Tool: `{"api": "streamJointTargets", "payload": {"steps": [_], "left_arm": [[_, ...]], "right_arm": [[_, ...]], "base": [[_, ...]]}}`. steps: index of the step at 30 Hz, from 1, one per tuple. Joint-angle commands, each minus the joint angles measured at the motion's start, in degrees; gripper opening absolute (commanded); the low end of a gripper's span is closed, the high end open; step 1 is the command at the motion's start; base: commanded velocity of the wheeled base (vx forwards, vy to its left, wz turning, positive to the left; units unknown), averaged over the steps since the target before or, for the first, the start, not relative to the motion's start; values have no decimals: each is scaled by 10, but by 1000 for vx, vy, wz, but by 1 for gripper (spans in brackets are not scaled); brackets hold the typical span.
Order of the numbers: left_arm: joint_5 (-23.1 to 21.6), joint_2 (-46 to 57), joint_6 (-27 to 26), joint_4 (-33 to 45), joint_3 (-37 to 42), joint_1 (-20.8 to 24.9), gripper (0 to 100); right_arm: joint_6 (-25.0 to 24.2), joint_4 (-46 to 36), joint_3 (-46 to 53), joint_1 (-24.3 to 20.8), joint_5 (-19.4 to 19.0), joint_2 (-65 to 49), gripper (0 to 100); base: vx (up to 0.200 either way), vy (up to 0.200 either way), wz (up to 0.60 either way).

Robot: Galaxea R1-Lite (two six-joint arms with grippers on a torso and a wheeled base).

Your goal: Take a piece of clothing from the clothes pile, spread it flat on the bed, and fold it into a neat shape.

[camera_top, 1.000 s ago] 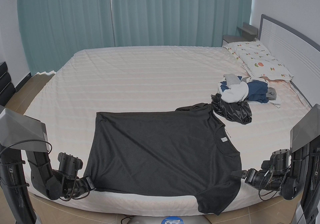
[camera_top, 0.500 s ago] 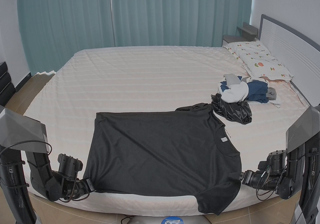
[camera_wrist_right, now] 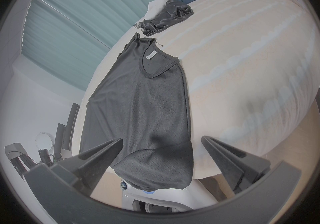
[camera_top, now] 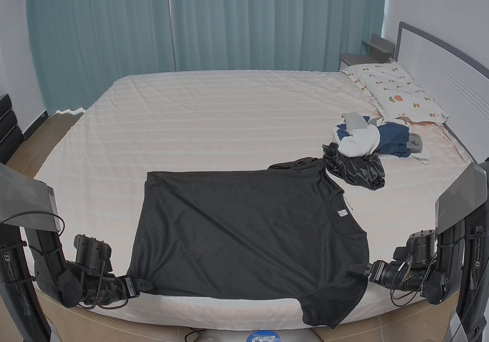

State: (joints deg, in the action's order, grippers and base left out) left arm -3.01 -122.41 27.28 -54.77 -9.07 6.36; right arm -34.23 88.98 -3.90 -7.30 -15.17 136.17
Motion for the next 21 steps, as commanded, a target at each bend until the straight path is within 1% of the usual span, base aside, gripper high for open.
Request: {"api": "streamJointTargets", "payload": {"steps": [1,2,5,10,12,21], "left_arm": [[-69,16,-49,-3,-5,-67,100],[-82,12,-59,0,-17,-76,100],[-101,-21,-79,-4,-40,-81,100],[-136,-45,-142,-2,-54,-81,100],[-148,-42,-146,-2,-55,-79,100],[-152,-46,-147,2,-69,-75,100]], "right_arm": [[0,7,-1,-3,0,-2,100],[0,7,-1,-3,-1,-3,100],[0,8,-2,-4,-2,-5,100],[0,8,1,-3,-13,-5,100],[-2,8,2,-3,-15,-5,100],[-2,8,0,-2,-17,-5,100]], "base": [[0,0,0],[0,0,0],[0,0,0],[0,0,0],[0,0,0],[0,0,0]]}}
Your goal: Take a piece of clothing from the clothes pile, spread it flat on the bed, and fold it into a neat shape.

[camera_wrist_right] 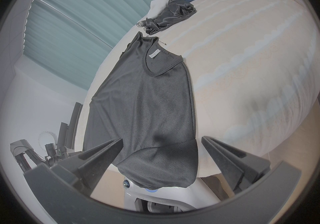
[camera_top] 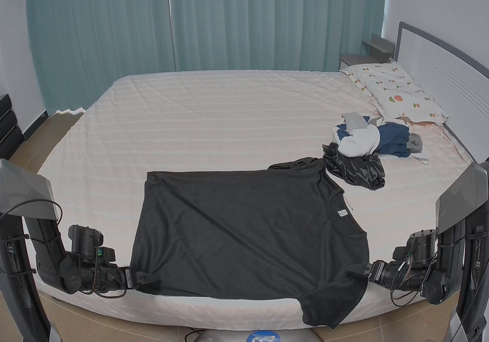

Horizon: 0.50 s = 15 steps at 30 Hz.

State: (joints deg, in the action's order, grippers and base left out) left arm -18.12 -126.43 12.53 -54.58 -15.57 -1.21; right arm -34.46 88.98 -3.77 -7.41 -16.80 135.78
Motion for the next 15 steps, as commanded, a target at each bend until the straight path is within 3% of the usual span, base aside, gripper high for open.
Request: {"api": "streamJointTargets", "payload": {"steps": [1,8,9,15], "left_arm": [[-1,-7,0,0,-6,2,100],[0,-11,4,-2,-9,6,100],[0,-11,4,-3,-7,7,0],[3,-8,5,-1,5,4,0]], "right_arm": [[0,8,-1,-1,-1,0,100],[0,8,0,1,-1,-1,100],[0,8,0,1,-1,-1,100],[0,8,1,3,-1,-1,100]], "base": [[0,0,0],[0,0,0],[0,0,0],[0,0,0]]}}
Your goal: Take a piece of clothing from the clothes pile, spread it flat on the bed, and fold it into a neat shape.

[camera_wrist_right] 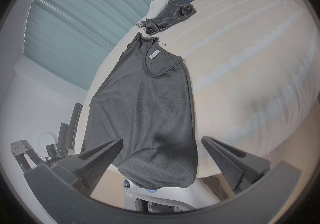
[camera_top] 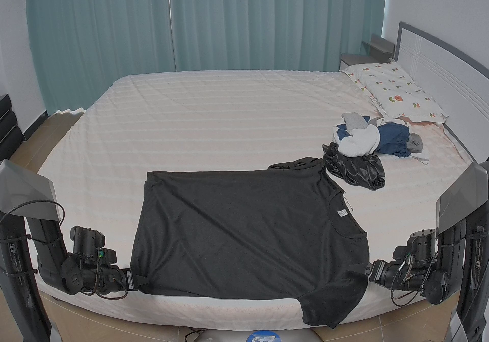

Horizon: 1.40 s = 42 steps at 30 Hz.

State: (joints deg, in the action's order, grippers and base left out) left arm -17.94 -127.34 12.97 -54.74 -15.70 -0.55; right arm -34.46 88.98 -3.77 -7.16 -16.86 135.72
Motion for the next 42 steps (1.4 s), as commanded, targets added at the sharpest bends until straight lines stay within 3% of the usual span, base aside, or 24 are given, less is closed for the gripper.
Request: {"api": "streamJointTargets", "payload": {"steps": [1,22,23,37,42], "left_arm": [[3,1,0,1,8,-4,0],[-2,2,3,-4,27,-10,0],[-3,2,5,-4,27,-11,0],[-5,3,8,-4,30,-11,0],[-5,4,19,-4,30,-11,0]], "right_arm": [[0,8,1,1,0,0,100],[24,6,-70,-2,1,41,100],[25,6,-73,-2,2,45,0],[33,3,-168,21,5,42,0],[36,-47,-218,18,5,42,0]], "base": [[0,0,0],[0,0,0],[0,0,0],[0,0,0],[0,0,0]]}}
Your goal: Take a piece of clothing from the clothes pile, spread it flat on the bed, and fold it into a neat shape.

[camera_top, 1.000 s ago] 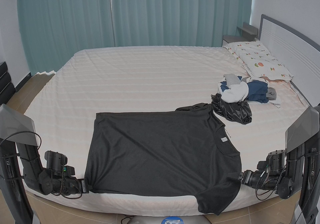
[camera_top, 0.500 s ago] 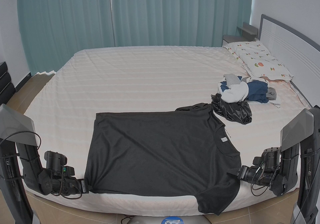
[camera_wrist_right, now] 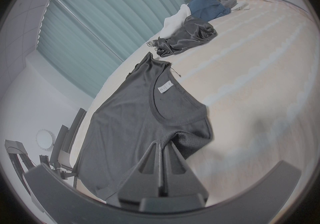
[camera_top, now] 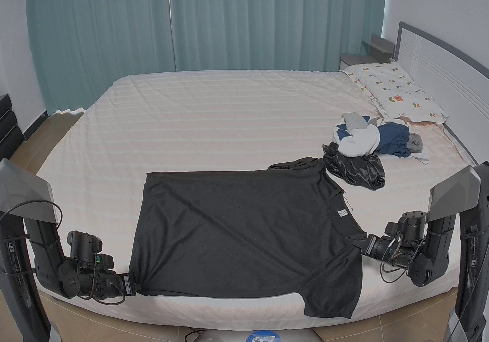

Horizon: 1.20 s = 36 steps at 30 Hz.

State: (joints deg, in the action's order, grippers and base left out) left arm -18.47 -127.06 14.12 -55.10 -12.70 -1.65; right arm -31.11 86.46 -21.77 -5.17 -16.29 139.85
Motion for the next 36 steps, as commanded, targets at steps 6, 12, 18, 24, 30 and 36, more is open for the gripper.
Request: {"api": "streamJointTargets", "payload": {"steps": [6,12,18,24,30,36], "left_arm": [[0,1,12,0,0,0,0],[0,1,12,-1,-1,1,0],[0,1,12,-1,-2,0,0],[0,1,12,0,-2,0,0],[-1,1,12,0,-1,0,0],[-1,1,12,0,-3,0,0]], "right_arm": [[16,-69,-78,-2,-2,5,0],[20,-70,-77,17,-5,14,100],[18,-35,-17,46,-15,-12,100],[19,-11,33,45,-18,-29,100],[21,32,127,5,-41,-39,100],[49,32,158,-26,-55,-28,100]], "base": [[0,0,0],[0,0,0],[0,0,0],[0,0,0],[0,0,0],[0,0,0]]}}
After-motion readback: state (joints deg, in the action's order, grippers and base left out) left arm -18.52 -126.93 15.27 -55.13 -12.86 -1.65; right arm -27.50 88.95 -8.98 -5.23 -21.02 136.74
